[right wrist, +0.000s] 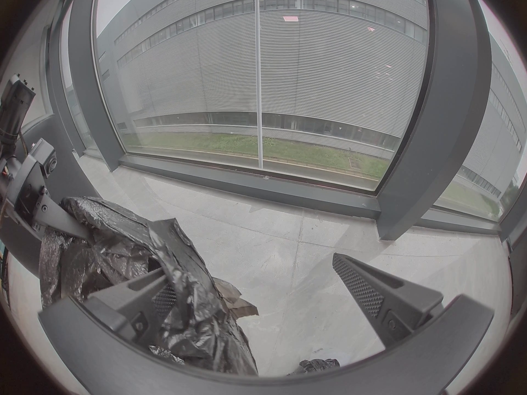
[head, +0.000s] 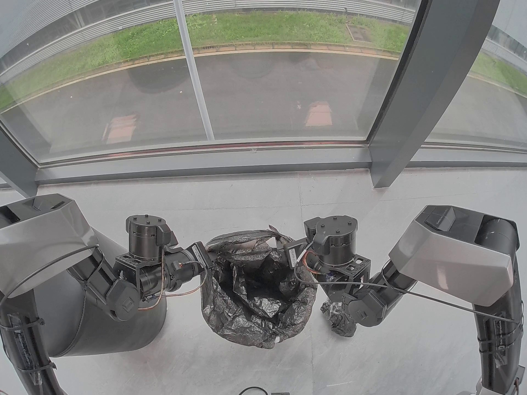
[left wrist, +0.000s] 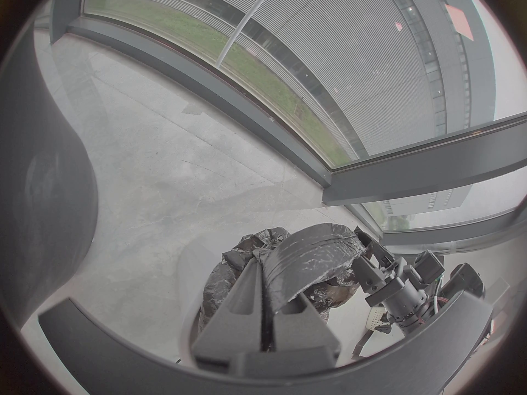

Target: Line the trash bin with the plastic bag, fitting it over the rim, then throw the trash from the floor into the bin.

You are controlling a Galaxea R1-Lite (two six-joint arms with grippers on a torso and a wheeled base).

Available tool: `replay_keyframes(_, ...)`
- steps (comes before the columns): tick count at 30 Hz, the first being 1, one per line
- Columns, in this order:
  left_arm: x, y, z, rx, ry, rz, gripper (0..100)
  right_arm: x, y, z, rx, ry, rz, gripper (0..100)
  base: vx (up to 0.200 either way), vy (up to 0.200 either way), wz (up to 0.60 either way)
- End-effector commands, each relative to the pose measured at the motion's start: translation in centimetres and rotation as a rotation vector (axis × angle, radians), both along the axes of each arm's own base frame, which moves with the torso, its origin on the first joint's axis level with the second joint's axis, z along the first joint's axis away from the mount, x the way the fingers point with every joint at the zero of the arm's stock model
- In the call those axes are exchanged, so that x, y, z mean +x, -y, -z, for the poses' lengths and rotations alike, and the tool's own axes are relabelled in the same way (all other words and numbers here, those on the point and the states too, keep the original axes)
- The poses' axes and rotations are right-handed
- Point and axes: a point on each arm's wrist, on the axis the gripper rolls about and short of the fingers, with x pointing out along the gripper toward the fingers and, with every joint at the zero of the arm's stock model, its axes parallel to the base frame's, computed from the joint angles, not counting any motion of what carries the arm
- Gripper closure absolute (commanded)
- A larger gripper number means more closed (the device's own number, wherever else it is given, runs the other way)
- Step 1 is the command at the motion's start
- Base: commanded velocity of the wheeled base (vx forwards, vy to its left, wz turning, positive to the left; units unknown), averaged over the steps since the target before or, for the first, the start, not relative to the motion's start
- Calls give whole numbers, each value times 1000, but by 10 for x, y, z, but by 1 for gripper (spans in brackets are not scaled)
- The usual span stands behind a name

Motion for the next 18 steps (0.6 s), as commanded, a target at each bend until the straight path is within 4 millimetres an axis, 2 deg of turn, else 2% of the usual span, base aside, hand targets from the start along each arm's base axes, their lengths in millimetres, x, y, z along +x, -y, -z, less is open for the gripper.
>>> replay_keyframes(1,5,1,5,-5,-1,8,100,5,-4,5,-1,2,-1,0,0,0,0)
replay_keyframes(18,38,-26,32,2,-18,-36,100,31,-20,8,12,16,6,0,0,0,0)
